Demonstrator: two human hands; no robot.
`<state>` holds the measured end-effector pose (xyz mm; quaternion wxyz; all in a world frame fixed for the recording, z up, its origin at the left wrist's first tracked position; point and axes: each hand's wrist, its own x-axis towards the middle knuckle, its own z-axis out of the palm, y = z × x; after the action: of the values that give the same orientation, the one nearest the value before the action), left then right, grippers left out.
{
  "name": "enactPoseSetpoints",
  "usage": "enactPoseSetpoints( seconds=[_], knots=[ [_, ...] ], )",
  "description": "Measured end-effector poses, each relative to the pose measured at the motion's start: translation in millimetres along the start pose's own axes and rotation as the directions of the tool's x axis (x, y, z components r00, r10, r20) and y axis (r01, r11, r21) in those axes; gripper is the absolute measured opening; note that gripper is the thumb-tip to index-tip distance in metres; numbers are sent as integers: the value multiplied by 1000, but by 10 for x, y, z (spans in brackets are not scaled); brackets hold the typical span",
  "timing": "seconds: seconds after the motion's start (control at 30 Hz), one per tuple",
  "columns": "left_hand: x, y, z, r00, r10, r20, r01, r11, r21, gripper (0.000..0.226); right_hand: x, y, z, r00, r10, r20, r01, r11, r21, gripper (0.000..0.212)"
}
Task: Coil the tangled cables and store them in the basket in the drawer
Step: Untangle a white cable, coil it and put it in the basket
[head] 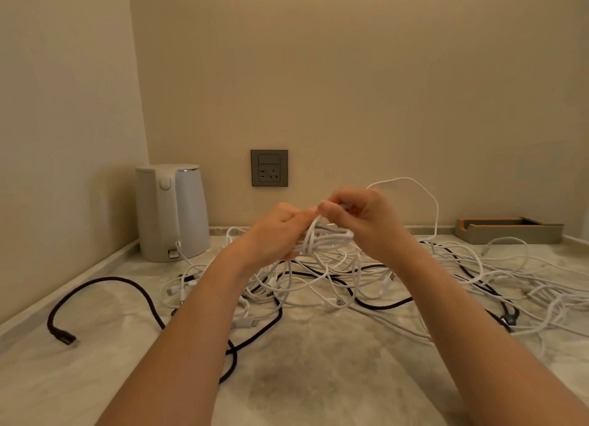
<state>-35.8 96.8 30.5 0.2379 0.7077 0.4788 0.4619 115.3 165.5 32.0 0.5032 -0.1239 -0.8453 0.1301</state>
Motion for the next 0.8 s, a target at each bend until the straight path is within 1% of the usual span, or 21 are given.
enactPoseSetpoints(
  seconds=[0.03, 0.1, 0.17, 0.2, 0.27, 0.3, 0.33, 0.4, 0.47, 0.5, 0.57, 0.63, 0.67, 0.7, 0.73, 0.77, 0.8],
  knots=[
    [-11, 10, 23, 1000, -7, 24, 9, 997, -78, 50, -1, -7, 33, 999, 37, 14, -38, 996, 78, 25],
    [-19, -7, 69, 999, -4, 39, 16, 949, -315, 44, -11, -3, 132, 997, 75, -9, -73, 987, 144, 28],
    [-1, -46, 95, 1000, -13, 25, 24, 833, -553, 42, -40, -5, 228, 994, 101, -30, -96, 985, 141, 29],
    [9, -72, 89, 999, -39, 14, 39, 777, -628, 46, -56, -4, 270, 993, 117, -22, -114, 986, 124, 30],
    [22, -103, 72, 992, -129, 6, 93, 686, -721, 58, -88, -7, 335, 991, 132, 27, -134, 988, 74, 28],
    [27, -104, 70, 984, -180, 11, 125, 640, -758, 60, -103, -10, 359, 990, 131, 58, -133, 990, 50, 27],
    [25, -98, 67, 972, -234, 13, 154, 595, -789, 59, -112, -12, 386, 986, 139, 95, -142, 989, 27, 28],
    [31, -75, 95, 943, -333, 18, 199, 518, -832, 50, -123, -26, 381, 970, 184, 157, -183, 983, -23, 38],
    [35, -67, 137, 916, -400, 33, 233, 464, -855, 44, -127, -39, 366, 961, 217, 174, -204, 975, -86, 41],
    [37, -64, 165, 906, -421, 40, 247, 451, -858, 43, -128, -46, 360, 963, 219, 157, -200, 972, -124, 40],
    [45, -54, 225, 895, -445, 27, 258, 468, -845, 40, -116, -42, 357, 972, 225, 70, -211, 963, -169, 38],
    [66, -34, 275, 893, -450, -23, 246, 531, -811, 39, -92, -30, 351, 968, 250, 5, -246, 955, -165, 41],
    [76, -26, 294, 890, -451, -68, 240, 590, -771, 40, -85, -23, 352, 964, 266, -3, -262, 950, -169, 42],
    [83, -27, 312, 888, -440, -134, 229, 677, -700, 43, -85, -24, 347, 959, 285, -5, -281, 943, -177, 43],
    [88, -34, 331, 889, -401, -220, 207, 782, -588, 49, -87, -17, 337, 953, 304, -10, -301, 936, -181, 44],
    [90, -46, 351, 890, -329, -315, 170, 882, -440, 56, -88, -7, 322, 946, 322, -19, -321, 930, -180, 45],
    [85, -61, 374, 892, -222, -394, 118, 955, -271, 59, -84, -2, 309, 939, 343, -30, -343, 923, -175, 46]
  ],
)
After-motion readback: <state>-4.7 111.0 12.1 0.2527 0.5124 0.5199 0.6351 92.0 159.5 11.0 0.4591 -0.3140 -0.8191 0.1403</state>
